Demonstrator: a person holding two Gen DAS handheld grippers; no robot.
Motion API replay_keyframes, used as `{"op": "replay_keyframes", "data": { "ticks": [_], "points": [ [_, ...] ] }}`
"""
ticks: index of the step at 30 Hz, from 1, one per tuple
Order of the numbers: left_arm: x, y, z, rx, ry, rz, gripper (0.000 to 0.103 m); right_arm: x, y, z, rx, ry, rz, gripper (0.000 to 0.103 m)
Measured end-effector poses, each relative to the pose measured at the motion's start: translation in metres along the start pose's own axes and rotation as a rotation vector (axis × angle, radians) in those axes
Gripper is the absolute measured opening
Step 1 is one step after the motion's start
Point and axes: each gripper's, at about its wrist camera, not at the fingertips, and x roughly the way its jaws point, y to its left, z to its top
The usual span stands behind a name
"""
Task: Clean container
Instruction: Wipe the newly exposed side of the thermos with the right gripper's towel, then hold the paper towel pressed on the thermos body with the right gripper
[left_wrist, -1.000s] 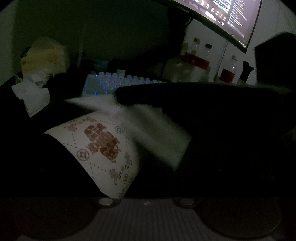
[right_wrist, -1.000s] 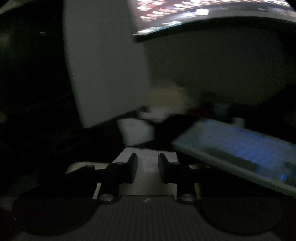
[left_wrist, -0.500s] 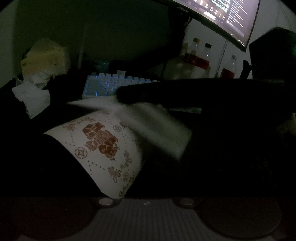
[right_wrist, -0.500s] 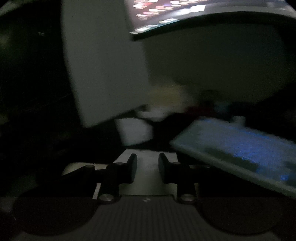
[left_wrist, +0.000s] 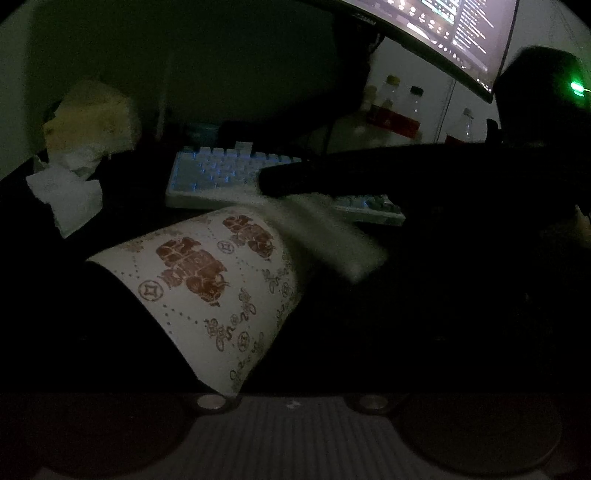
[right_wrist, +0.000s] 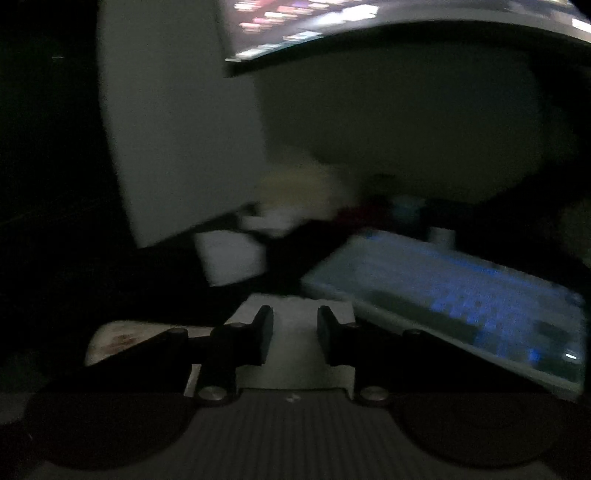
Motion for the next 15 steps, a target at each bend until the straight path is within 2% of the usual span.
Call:
{"op": "replay_keyframes", "data": {
  "ticks": [2, 5, 6, 9, 12, 14, 15],
  "points": [
    [0.000, 0.000, 0.000, 0.004, 0.000, 0.002, 0.103, -0.002, 0.005, -0.001, -0.004, 0.000, 0.037, 0.030],
    [0.000, 0.002, -0.001, 0.009, -0.001, 0.000, 0.103, -0.009, 0.020, -0.005, -0.046, -0.007, 0.187, 0.030],
    [0.001, 0.002, 0.000, 0.010, -0.001, 0.000, 0.103, -0.011, 0.024, -0.006, -0.062, -0.007, 0.213, 0.030],
    [0.001, 0.002, -0.001, 0.010, -0.001, 0.006, 0.103, -0.008, 0.019, -0.004, -0.048, -0.002, 0.173, 0.030],
    [0.001, 0.001, -0.001, 0.011, -0.001, 0.012, 0.103, -0.001, 0.012, 0.000, -0.033, 0.005, 0.034, 0.030],
    [0.001, 0.001, -0.001, 0.013, 0.000, 0.013, 0.103, -0.002, 0.014, 0.000, -0.031, 0.012, 0.031, 0.031],
    [0.000, 0.000, -0.001, 0.012, 0.000, 0.014, 0.103, -0.004, 0.017, -0.001, -0.038, 0.013, 0.058, 0.031]
  ]
}}
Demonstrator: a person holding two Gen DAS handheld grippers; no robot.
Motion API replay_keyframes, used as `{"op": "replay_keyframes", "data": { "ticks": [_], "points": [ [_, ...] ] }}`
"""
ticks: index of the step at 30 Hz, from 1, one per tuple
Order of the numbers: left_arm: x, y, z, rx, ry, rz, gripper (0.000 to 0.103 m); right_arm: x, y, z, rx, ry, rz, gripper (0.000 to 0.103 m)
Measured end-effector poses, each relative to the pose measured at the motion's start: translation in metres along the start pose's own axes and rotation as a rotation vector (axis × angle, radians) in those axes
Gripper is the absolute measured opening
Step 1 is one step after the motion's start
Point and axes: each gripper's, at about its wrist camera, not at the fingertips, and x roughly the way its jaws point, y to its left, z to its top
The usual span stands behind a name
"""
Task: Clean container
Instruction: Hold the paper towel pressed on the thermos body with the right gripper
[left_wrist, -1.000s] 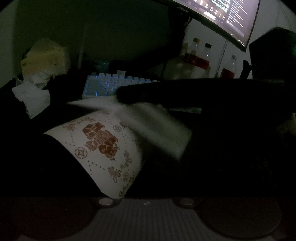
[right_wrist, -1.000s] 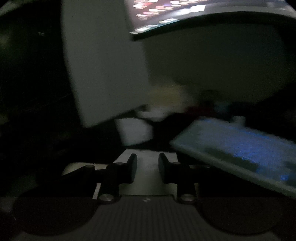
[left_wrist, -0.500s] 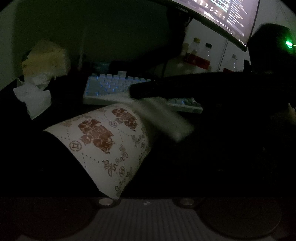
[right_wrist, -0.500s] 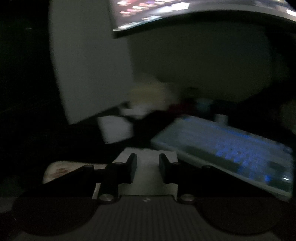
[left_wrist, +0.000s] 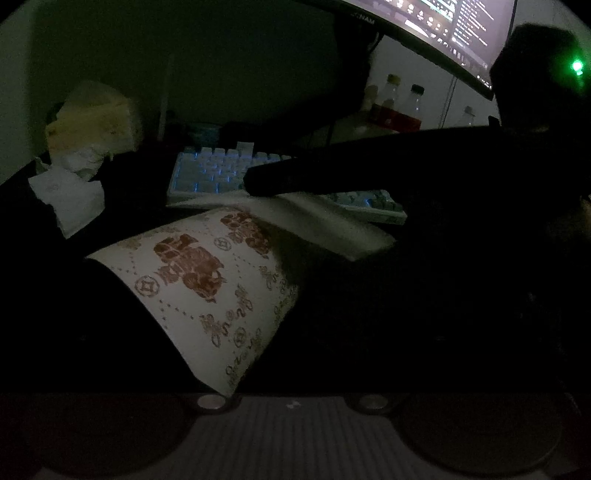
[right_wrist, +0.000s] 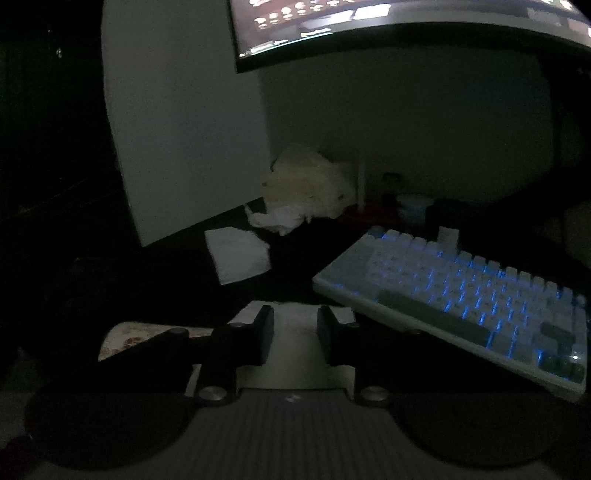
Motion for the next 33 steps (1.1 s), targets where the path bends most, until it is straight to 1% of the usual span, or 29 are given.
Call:
{"op": "replay_keyframes", "data": {
  "ticks": [3, 5, 6, 8, 11, 18, 33],
  "points": [
    [0.000, 0.000, 0.000, 0.000, -0.001, 0.000, 0.103, -0.007, 0.011, -0.003, -0.029, -0.009, 0.150, 0.031],
    [0.000, -0.001, -0.001, 0.003, -0.002, 0.002, 0.103, -0.006, 0.012, -0.004, -0.045, -0.011, 0.165, 0.030],
    [-0.001, -0.001, -0.001, 0.005, -0.002, 0.002, 0.103, -0.006, 0.008, -0.003, -0.030, -0.009, 0.159, 0.030],
    [-0.001, 0.000, -0.001, 0.003, -0.002, 0.000, 0.103, -0.004, 0.003, -0.001, -0.007, -0.005, 0.114, 0.030],
    [-0.002, -0.010, -0.004, -0.008, -0.006, 0.015, 0.103, -0.002, 0.000, -0.001, -0.004, -0.005, 0.090, 0.030],
    [-0.001, -0.012, -0.004, -0.006, -0.006, 0.029, 0.103, -0.004, 0.000, -0.002, -0.009, -0.011, 0.093, 0.030],
    [-0.002, -0.016, -0.006, -0.003, -0.008, 0.032, 0.103, -0.002, 0.001, -0.004, -0.010, -0.019, 0.087, 0.030]
  ]
}}
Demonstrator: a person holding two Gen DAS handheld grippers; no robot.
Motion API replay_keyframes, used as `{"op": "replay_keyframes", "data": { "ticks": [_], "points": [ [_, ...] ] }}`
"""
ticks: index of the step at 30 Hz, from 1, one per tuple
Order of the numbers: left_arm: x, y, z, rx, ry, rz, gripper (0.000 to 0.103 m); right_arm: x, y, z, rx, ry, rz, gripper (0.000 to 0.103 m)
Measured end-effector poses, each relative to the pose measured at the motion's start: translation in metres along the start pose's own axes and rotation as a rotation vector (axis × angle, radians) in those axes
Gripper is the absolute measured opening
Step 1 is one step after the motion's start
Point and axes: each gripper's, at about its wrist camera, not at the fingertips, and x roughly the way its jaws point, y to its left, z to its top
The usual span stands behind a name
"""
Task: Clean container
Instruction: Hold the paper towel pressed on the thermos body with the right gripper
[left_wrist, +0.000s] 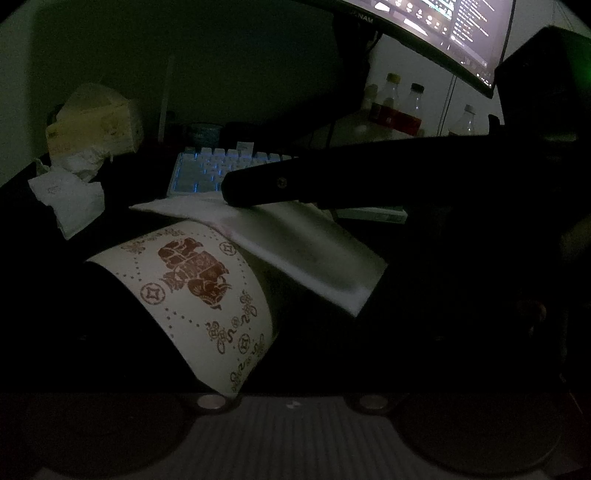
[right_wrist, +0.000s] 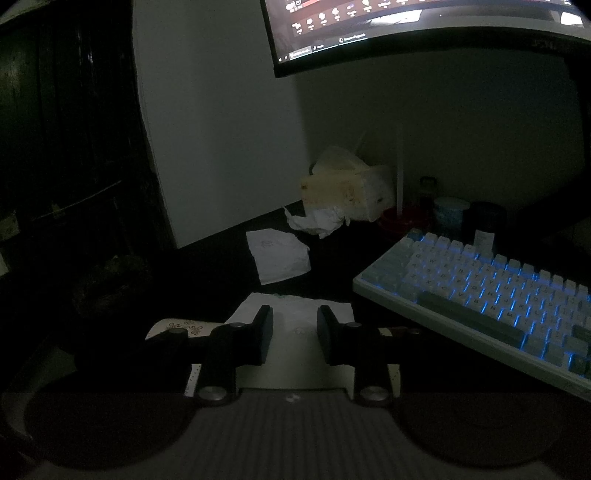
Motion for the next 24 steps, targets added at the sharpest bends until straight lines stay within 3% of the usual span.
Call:
{"op": "replay_keyframes", "data": {
  "ticks": [16, 19, 24],
  "points": [
    [0.001, 0.004, 0.001, 0.002, 0.001, -0.007, 0.103, -0.001, -0.003, -0.001, -0.002, -0.004, 0.001, 0.030],
    [0.001, 0.006, 0.002, 0.004, 0.002, -0.012, 0.103, 0.004, 0.017, -0.002, 0.023, -0.011, -0.048, 0.030],
    [0.001, 0.006, 0.001, 0.003, 0.002, -0.011, 0.103, 0.003, 0.017, -0.002, 0.022, -0.012, -0.046, 0.030]
  ]
}}
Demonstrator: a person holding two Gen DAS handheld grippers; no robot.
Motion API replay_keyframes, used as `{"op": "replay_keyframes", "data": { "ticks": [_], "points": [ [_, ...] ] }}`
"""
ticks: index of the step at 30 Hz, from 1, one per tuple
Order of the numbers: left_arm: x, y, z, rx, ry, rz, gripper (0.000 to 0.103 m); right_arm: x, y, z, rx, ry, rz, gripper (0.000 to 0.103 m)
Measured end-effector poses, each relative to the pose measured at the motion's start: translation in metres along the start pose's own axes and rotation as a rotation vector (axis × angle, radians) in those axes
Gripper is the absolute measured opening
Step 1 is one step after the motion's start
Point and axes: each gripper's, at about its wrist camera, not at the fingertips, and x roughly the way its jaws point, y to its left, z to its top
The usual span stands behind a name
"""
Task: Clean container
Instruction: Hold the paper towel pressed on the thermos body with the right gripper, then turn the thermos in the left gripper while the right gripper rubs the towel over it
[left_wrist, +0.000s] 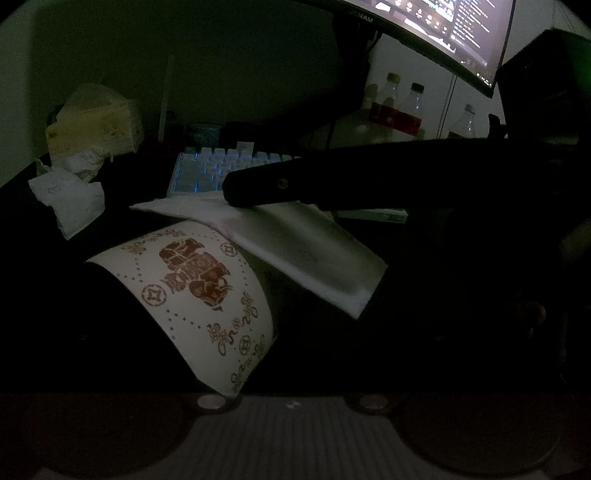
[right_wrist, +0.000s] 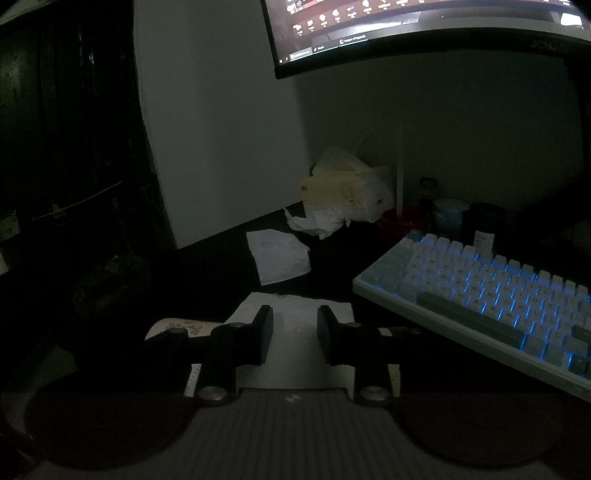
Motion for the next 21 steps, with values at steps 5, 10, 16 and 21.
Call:
{"op": "replay_keyframes", "data": {
  "ticks": [5, 10, 16, 21],
  "points": [
    [0.000, -0.001, -0.001, 0.002, 0.001, 0.002, 0.103, -0.001, -0.004, 0.001, 0.000, 0.001, 0.008, 0.030],
    [0.000, 0.000, 0.000, 0.004, 0.002, 0.000, 0.103, -0.003, -0.008, 0.002, 0.008, 0.004, -0.030, 0.030],
    [0.000, 0.001, 0.000, 0.004, 0.010, -0.002, 0.103, -0.011, 0.007, -0.001, -0.024, 0.002, 0.074, 0.030],
    [-0.003, -0.001, -0.004, 0.024, 0.012, -0.007, 0.103, -0.014, -0.010, -0.002, -0.014, 0.006, 0.005, 0.029]
  ]
}}
